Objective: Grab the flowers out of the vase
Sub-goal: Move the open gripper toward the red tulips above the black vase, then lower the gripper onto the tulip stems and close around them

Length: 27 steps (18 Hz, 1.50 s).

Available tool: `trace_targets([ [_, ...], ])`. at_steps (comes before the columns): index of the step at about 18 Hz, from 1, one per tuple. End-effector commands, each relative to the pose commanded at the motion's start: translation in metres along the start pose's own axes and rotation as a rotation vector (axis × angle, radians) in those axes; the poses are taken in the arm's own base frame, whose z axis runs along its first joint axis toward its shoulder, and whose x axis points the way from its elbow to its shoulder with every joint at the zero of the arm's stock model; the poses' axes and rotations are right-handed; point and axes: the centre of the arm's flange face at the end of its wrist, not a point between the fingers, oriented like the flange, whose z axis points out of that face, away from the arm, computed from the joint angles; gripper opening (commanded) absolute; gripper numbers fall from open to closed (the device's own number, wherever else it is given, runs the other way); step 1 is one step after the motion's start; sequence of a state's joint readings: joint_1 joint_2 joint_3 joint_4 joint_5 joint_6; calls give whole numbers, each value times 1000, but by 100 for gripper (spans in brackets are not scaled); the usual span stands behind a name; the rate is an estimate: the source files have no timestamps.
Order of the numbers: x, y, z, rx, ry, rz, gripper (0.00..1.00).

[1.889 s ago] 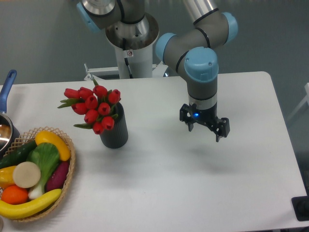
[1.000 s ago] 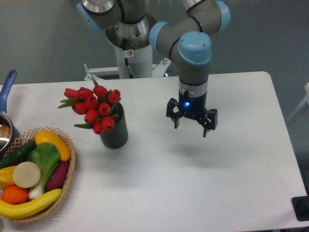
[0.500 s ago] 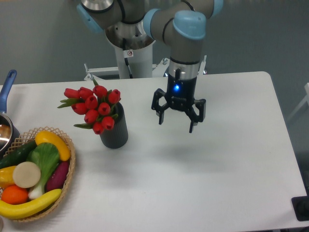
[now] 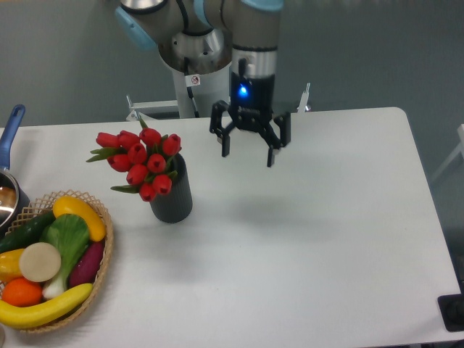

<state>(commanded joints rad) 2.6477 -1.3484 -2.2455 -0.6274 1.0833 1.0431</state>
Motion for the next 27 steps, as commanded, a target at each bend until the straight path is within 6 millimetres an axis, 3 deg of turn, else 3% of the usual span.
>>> trace_targets([
  [3, 18, 0, 8, 62, 68, -4, 100],
  [6, 33, -13, 13, 216, 189, -18, 100],
  [8, 43, -9, 20, 265, 245, -37, 100],
  [15, 31, -3, 59, 336, 379, -111, 100],
  [21, 27, -7, 70, 430, 456, -139, 99],
  [22, 27, -6, 73, 428, 460, -136, 83],
  [24, 27, -5, 74, 428, 453, -117, 33],
  [25, 28, -4, 74, 429, 450, -105, 14],
  [26, 29, -4, 73, 433, 447, -92, 1],
  [27, 30, -5, 70, 435, 443, -86, 0],
])
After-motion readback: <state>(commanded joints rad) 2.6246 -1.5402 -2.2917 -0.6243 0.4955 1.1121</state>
